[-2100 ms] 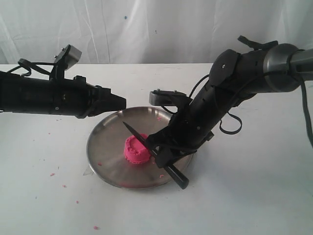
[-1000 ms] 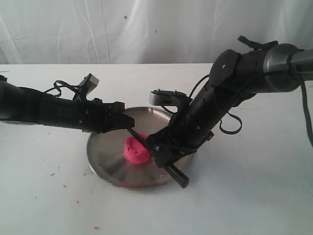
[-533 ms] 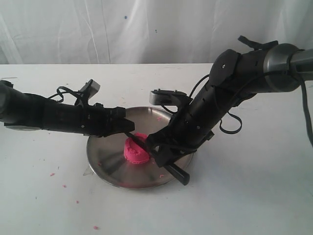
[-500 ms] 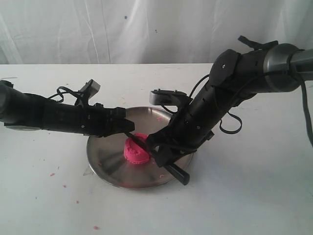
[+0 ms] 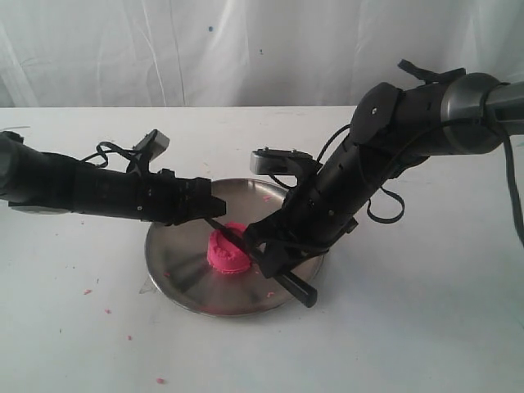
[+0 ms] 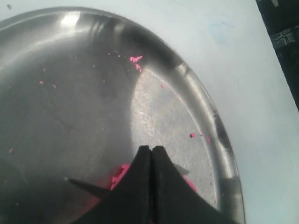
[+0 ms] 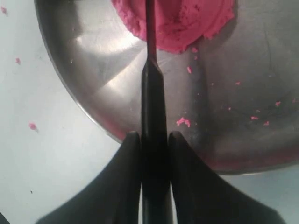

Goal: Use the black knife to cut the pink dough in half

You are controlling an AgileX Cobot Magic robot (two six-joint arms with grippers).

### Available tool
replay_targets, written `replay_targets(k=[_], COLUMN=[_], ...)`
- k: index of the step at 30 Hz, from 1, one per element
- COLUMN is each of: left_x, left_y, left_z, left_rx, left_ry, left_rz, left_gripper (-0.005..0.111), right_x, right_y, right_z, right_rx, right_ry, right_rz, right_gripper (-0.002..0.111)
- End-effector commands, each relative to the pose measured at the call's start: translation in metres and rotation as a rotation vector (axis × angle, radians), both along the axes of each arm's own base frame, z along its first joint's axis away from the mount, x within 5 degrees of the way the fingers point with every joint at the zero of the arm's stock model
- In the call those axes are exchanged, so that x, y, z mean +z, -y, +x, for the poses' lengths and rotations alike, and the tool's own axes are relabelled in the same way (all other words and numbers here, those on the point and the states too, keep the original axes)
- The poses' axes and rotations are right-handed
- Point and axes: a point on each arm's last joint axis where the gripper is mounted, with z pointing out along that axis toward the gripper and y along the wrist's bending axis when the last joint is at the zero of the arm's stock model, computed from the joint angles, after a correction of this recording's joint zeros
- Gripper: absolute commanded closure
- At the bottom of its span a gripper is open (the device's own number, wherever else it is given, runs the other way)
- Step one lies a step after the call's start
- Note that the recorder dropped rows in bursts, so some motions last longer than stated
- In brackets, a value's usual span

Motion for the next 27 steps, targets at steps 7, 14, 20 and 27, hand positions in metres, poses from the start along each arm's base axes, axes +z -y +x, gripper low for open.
replay_targets(k=[7,14,20,27], left_x=[0.055,0.049,0.048,0.048], left_y=[0.003,0.002,0.002,0.002], left_z=[0.005,0.002,0.001,0.001], left_rx=[-0.066,-0.091,-0.102,-0.109], left_ry=[0.168,0.119,0.120,0.121], left_rz=[-0.003,0.048,0.056,0.063], left_gripper=[0.107,0.107,0.107,0.107], right_x=[0.001,-0.004,-0.014,-0.018], right_y=[0.001,0.001,0.001,0.001], right_z=[0.002,0.002,0.002,0.002], right_rx=[-0.003,-0.001,0.001,0.001], right_ry=[0.014,-0.001,-0.032,-0.042], right_rz=[0.008,0.000,-0.012,-0.016], right_gripper=[0.108,0.108,0.108,0.108])
